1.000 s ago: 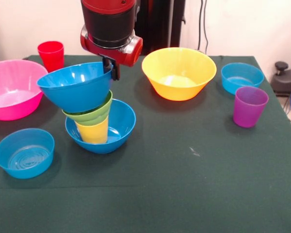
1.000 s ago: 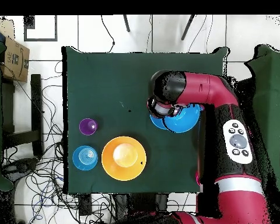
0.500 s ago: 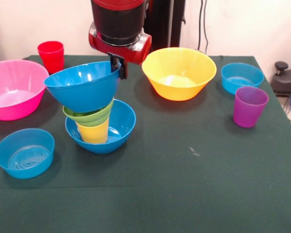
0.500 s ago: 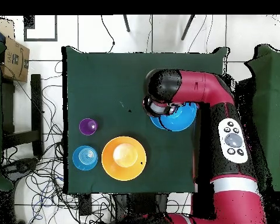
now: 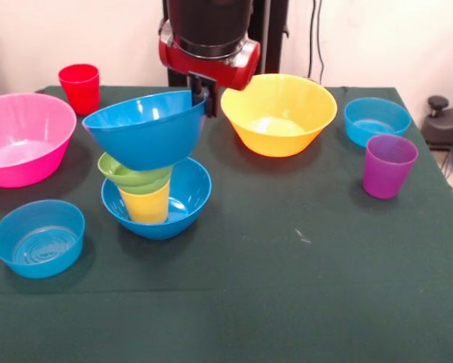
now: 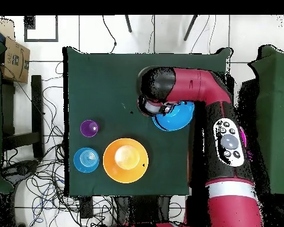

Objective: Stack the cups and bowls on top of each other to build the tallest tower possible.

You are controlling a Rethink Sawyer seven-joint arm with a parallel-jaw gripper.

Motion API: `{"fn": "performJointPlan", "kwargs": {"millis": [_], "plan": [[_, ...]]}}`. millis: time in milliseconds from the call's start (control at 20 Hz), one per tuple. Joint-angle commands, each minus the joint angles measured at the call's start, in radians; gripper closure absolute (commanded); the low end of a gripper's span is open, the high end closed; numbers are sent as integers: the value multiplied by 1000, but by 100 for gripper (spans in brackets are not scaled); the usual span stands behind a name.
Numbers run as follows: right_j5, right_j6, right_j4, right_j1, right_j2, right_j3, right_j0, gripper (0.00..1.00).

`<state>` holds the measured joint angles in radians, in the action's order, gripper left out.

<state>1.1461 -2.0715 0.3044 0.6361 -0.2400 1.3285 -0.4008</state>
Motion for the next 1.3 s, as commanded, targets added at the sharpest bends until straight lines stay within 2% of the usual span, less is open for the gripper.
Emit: {"fn": "performJointPlan", "kwargs": {"millis": [50, 700, 1300], "plan": [[-2, 6, -8, 1, -30, 31, 29, 100], [60, 64, -4, 27, -21, 17, 2, 100], [-15, 113, 28, 12, -20, 58, -47, 100]]}}
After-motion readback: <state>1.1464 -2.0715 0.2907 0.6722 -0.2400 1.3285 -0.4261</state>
